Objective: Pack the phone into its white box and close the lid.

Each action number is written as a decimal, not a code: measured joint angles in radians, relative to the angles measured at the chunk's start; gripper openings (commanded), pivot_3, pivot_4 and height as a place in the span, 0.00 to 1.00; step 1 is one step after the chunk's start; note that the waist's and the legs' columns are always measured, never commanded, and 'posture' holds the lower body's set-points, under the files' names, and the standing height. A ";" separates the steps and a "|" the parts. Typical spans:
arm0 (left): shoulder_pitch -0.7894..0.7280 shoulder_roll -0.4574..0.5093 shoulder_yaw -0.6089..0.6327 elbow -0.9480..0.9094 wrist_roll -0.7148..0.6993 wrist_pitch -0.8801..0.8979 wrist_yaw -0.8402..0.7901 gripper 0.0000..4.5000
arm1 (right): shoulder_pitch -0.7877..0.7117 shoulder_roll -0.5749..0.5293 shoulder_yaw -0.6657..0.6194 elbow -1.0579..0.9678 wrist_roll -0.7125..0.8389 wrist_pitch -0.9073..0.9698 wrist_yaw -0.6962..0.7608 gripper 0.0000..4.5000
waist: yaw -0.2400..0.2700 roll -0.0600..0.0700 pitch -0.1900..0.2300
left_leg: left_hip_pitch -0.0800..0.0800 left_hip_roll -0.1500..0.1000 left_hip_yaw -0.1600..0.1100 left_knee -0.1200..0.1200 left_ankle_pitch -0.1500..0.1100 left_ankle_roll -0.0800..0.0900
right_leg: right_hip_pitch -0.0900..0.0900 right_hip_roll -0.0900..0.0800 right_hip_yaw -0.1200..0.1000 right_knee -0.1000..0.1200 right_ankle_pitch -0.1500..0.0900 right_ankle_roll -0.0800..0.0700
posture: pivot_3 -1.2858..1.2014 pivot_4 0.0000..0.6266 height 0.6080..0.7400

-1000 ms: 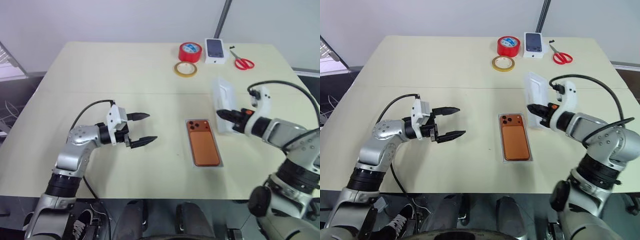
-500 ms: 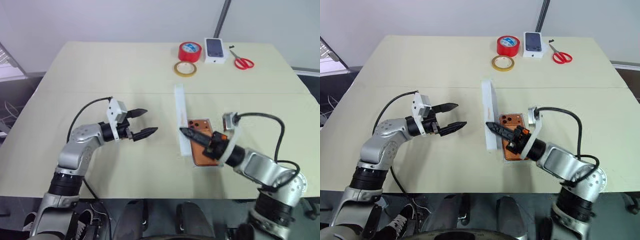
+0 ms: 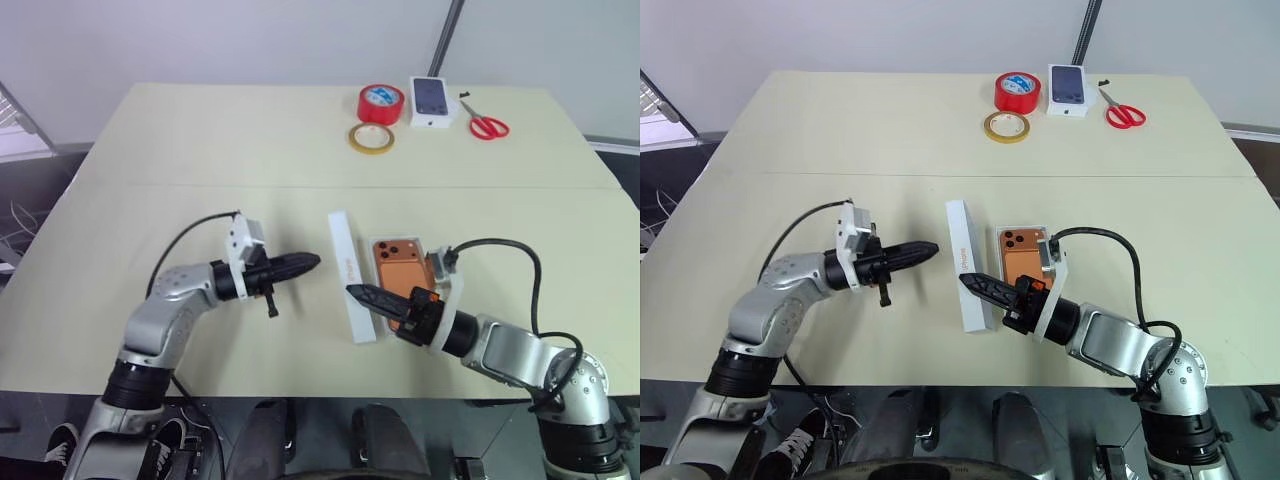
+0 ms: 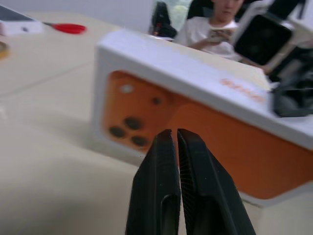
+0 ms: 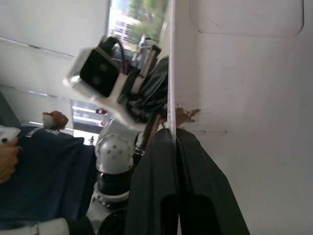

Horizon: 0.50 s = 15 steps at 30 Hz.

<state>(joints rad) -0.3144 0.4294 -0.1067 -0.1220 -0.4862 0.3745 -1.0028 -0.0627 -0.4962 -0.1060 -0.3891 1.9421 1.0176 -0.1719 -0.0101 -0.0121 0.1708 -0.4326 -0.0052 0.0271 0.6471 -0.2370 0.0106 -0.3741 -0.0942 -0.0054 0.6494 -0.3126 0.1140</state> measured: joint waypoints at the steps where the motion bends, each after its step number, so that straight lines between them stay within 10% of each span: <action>1: 0.000 -0.007 -0.010 0.001 0.009 -0.005 0.001 0.02 | -0.003 -0.004 0.002 0.002 0.004 -0.005 -0.008 0.00 | -0.001 0.000 0.000 | 0.000 0.000 0.000 0.000 0.000 0.000 | 0.000 0.000 0.000 0.000 0.000 0.000 | 0.52 0.24 0.91; 6: -0.022 -0.076 -0.068 0.076 0.058 -0.045 0.008 0.02 | -0.026 -0.050 0.002 0.032 0.020 -0.035 -0.040 0.00 | 0.005 0.000 -0.001 | 0.000 0.000 0.000 0.000 0.000 0.000 | 0.000 -0.001 0.000 -0.001 0.000 0.000 | 0.52 0.24 0.91; 15: -0.134 -0.227 -0.118 0.269 0.127 -0.126 0.023 0.00 | -0.030 -0.215 -0.069 0.123 0.004 -0.024 0.013 0.76 | 0.012 -0.001 0.000 | -0.002 -0.001 0.000 0.003 -0.001 0.002 | 0.000 -0.001 0.000 -0.001 0.000 0.000 | 0.52 0.24 0.91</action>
<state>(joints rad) -0.4483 0.2019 -0.2247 0.1466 -0.3588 0.2485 -0.9800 -0.0931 -0.7109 -0.1754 -0.2658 1.9464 0.9937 -0.1587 0.0014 -0.0128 0.1704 -0.4350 -0.0062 0.0274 0.6499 -0.2383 0.0129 -0.3742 -0.0949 -0.0059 0.6483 -0.3124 0.1142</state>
